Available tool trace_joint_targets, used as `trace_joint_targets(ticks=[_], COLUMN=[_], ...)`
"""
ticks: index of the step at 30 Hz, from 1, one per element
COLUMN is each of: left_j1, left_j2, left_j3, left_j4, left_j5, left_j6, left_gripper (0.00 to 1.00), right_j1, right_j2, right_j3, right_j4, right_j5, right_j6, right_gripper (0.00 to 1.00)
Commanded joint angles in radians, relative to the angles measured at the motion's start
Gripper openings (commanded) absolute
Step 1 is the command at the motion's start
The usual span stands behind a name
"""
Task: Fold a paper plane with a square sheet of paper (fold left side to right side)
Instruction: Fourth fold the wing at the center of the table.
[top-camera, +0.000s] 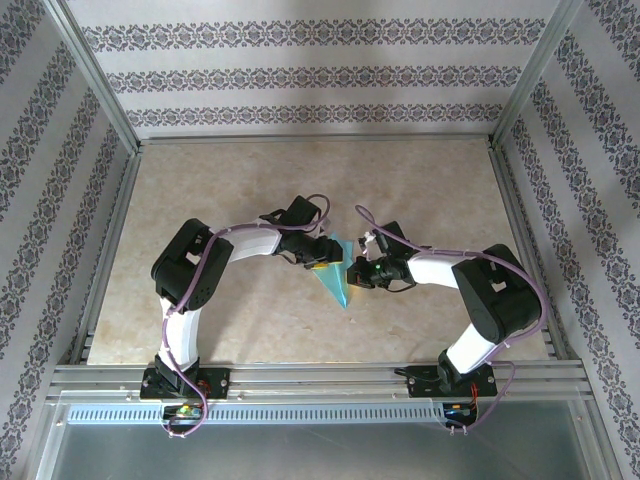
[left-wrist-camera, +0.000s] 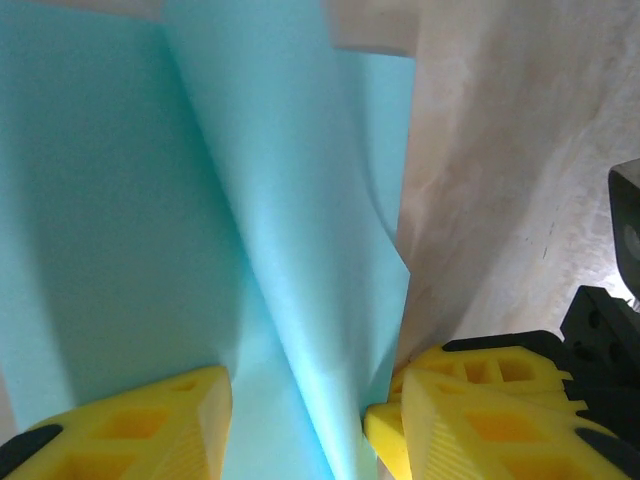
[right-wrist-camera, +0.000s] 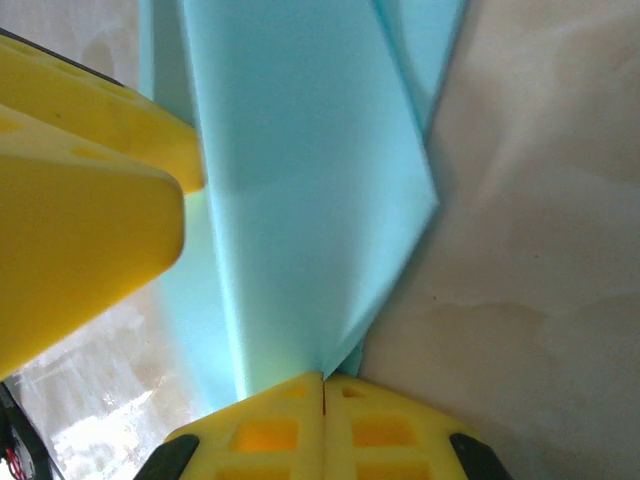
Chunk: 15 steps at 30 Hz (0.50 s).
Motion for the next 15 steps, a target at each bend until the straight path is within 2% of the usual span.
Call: trace_joint_targets(ticks=[1, 5, 10, 13, 15], left_j1=[0.015, 0.038, 0.036, 0.025, 0.014], left_j2=[-0.069, -0.133, -0.126, -0.086, -0.055], left_j3=[0.035, 0.036, 0.005, -0.013, -0.003], left_j4=[-0.106, -0.113, -0.016, 0.056, 0.068], left_j5=[-0.062, -0.077, 0.034, 0.095, 0.113], left_j6=[0.068, 0.107, 0.081, 0.055, 0.053], left_gripper=[0.51, 0.5, 0.22, 0.12, 0.09], right_j1=[0.011, 0.012, 0.017, 0.018, 0.02], right_j2=[0.045, 0.046, 0.044, 0.05, 0.052], right_j3=[-0.014, -0.012, -0.002, 0.005, 0.007], right_j4=[-0.12, -0.126, -0.139, -0.151, -0.156], right_j5=[0.127, 0.133, 0.145, 0.15, 0.153], right_j6=[-0.034, -0.035, -0.037, -0.036, -0.036], right_gripper=[0.0, 0.0, 0.0, 0.0, 0.0])
